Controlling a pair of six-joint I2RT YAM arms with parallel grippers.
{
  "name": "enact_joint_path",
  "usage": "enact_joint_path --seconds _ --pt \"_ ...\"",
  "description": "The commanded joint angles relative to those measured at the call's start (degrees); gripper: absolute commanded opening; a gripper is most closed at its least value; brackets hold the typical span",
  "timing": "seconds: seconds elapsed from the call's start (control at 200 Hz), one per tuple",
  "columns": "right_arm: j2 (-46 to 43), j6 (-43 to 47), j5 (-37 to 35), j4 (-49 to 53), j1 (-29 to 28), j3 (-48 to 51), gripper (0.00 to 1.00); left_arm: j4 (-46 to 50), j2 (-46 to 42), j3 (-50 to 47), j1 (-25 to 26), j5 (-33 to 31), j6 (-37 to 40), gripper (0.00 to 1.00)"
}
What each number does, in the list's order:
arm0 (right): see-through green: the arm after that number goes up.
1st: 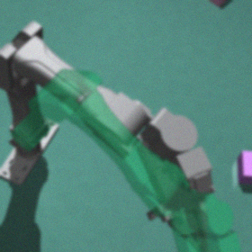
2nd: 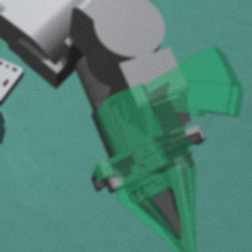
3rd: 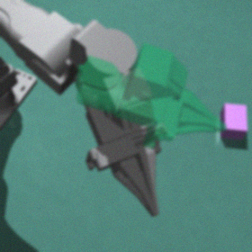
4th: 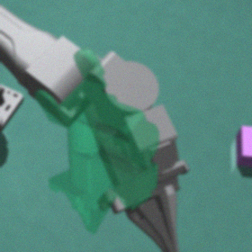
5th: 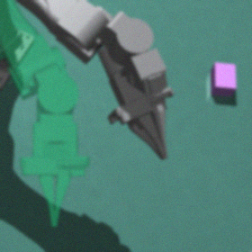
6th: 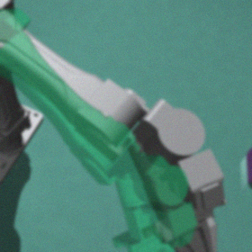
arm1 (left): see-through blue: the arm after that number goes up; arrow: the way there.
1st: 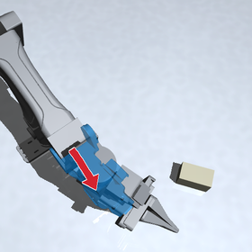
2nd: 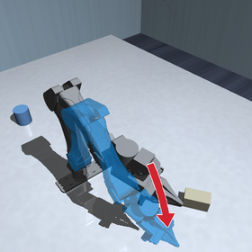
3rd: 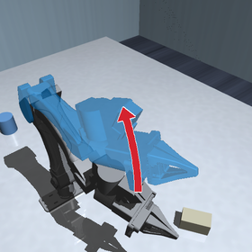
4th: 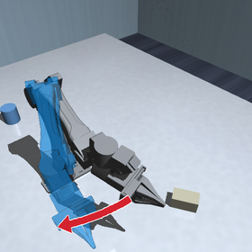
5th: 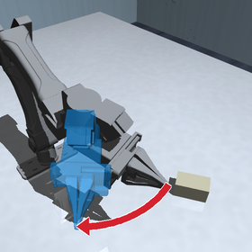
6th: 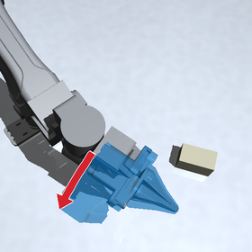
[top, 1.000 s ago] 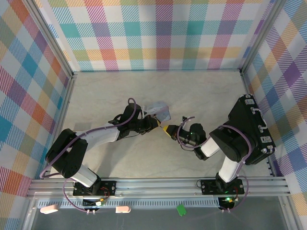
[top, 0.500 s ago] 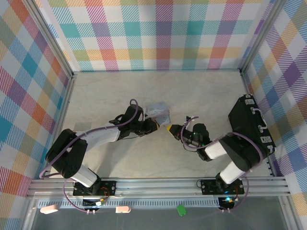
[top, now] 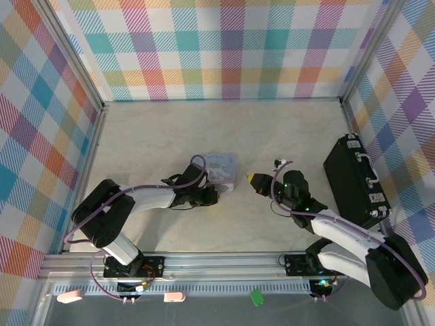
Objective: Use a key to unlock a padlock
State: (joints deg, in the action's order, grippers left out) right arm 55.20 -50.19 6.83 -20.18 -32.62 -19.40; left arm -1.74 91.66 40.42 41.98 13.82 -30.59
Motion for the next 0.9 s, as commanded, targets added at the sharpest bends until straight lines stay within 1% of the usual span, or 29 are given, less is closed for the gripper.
enact_joint_path --seconds 0.0,0.115,0.305,0.39,0.465,0.665,0.895 --pt "-1.15 2.49 -1.69 5.41 0.23 -0.78 0.00 -0.67 -0.48 -3.69 1.95 -4.78 3.90 0.12" --pt "0.00 1.69 -1.26 4.46 0.19 -0.16 0.00 -6.75 -4.77 -9.07 2.57 -8.47 4.06 0.24" --pt "2.26 0.67 0.11 2.48 0.19 -0.20 0.00 -18.21 -12.27 -17.57 3.12 -13.60 6.06 0.35" --pt "2.54 0.56 0.37 2.41 0.17 -0.38 0.00 -22.95 -13.85 -19.67 3.16 -13.83 7.39 0.38" --pt "2.54 0.45 0.46 2.28 0.19 -0.55 0.00 -27.26 -13.02 -20.38 3.18 -12.54 8.17 0.39" --pt "2.41 -0.02 0.54 2.17 0.19 -0.39 0.00 -36.92 -6.76 -19.74 3.16 -8.54 8.54 0.42" --pt "1.50 -0.12 0.46 3.06 0.18 -0.38 0.00 -31.34 -2.18 -14.41 3.18 -11.62 8.01 0.45"
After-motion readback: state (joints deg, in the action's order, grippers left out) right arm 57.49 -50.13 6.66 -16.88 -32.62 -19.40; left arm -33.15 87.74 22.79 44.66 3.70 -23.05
